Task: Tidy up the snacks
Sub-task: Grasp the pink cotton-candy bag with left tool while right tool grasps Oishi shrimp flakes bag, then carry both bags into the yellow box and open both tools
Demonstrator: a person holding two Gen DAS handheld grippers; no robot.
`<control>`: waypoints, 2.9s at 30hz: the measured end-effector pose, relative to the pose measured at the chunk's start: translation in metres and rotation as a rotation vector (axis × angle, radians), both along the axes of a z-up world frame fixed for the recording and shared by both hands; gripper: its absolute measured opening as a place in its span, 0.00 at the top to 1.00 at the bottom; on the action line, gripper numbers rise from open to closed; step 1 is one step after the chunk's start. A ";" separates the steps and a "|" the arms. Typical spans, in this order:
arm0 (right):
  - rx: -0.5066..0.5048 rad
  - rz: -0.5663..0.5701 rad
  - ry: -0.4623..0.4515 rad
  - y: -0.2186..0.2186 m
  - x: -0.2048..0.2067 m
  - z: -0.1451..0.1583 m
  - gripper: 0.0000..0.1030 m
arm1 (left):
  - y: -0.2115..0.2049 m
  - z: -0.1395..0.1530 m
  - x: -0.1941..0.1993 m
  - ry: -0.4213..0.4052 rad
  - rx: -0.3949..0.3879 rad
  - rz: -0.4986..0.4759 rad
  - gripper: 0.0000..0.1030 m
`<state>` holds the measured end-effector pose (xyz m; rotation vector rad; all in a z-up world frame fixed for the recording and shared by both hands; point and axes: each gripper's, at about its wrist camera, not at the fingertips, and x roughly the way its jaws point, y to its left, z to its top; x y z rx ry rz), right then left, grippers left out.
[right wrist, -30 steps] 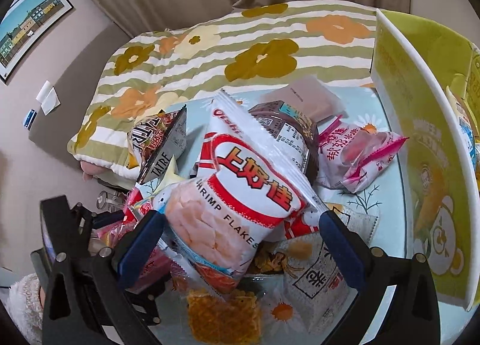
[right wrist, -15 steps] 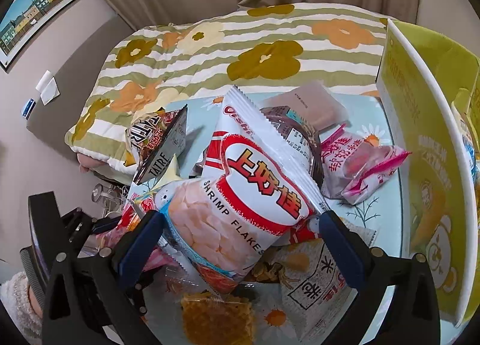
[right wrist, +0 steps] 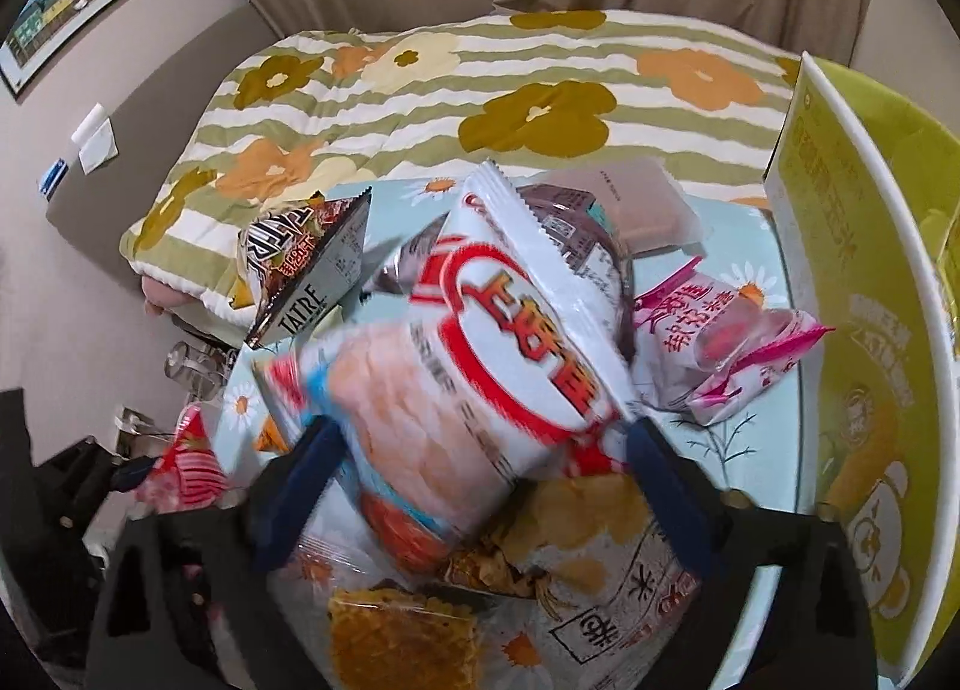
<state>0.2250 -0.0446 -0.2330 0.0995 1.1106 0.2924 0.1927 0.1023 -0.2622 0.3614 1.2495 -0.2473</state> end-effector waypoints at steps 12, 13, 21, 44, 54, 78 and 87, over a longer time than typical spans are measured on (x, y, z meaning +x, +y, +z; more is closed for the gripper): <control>0.146 -0.027 0.055 -0.015 0.002 0.000 0.68 | 0.006 0.012 -0.001 -0.023 -0.029 0.055 0.29; 0.152 -0.034 0.059 -0.016 0.003 0.000 0.68 | 0.005 0.013 -0.001 -0.026 -0.031 0.056 0.29; 0.317 -0.127 0.183 -0.023 0.018 -0.002 0.38 | 0.008 0.025 0.004 -0.049 -0.047 0.067 0.29; 0.417 -0.319 0.257 -0.034 0.038 -0.030 0.68 | 0.019 0.033 0.018 -0.058 -0.075 0.067 0.29; 0.456 -0.272 0.244 -0.040 0.017 -0.018 0.78 | 0.020 0.042 0.016 -0.080 -0.087 0.053 0.29; -0.523 1.075 0.095 0.048 0.028 0.048 0.10 | 0.031 0.064 -0.001 -0.142 -0.096 0.128 0.29; -0.732 1.425 0.141 0.054 0.055 -0.027 0.10 | 0.038 0.061 -0.008 -0.128 -0.076 0.211 0.29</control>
